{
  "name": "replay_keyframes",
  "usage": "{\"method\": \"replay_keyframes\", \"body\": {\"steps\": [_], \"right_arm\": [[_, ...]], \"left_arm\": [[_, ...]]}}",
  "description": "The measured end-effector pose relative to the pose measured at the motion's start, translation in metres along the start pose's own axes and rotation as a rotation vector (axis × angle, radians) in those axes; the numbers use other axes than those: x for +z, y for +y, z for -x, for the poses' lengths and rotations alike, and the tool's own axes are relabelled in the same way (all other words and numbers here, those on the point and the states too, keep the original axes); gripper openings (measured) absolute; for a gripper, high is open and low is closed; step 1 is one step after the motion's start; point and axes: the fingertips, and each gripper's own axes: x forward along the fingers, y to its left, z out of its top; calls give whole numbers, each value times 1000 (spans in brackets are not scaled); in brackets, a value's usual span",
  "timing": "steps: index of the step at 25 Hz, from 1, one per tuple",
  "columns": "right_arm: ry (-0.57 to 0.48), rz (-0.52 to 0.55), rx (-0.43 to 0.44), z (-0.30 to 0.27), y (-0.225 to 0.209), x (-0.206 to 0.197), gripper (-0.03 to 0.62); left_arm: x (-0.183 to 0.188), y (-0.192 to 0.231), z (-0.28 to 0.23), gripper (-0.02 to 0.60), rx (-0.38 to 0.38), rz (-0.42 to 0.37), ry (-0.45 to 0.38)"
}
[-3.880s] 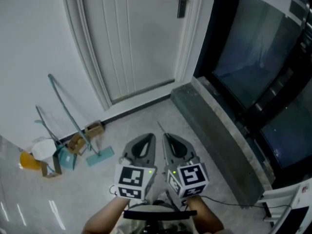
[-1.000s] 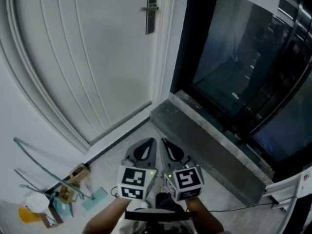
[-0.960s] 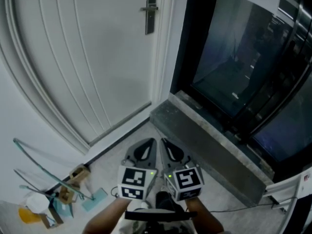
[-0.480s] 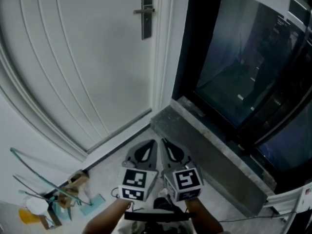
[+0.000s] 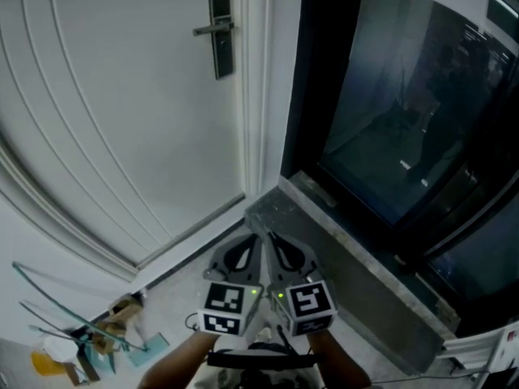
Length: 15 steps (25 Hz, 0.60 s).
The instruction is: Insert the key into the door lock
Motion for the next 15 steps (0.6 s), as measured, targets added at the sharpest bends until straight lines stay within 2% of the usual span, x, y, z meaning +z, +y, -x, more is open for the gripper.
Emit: {"method": "replay_keyframes", "body": {"steps": [8, 12, 15], "right_arm": [[-10, -8, 16, -8, -37, 1, 20], [-23, -46, 15, -16, -44, 2, 20], [-8, -6, 21, -22, -46, 0, 20]], "left_arm": [[9, -11, -35, 2, 21, -7, 2], [9, -9, -44, 3, 27, -8, 4], [8, -4, -51, 3, 26, -3, 8]]}}
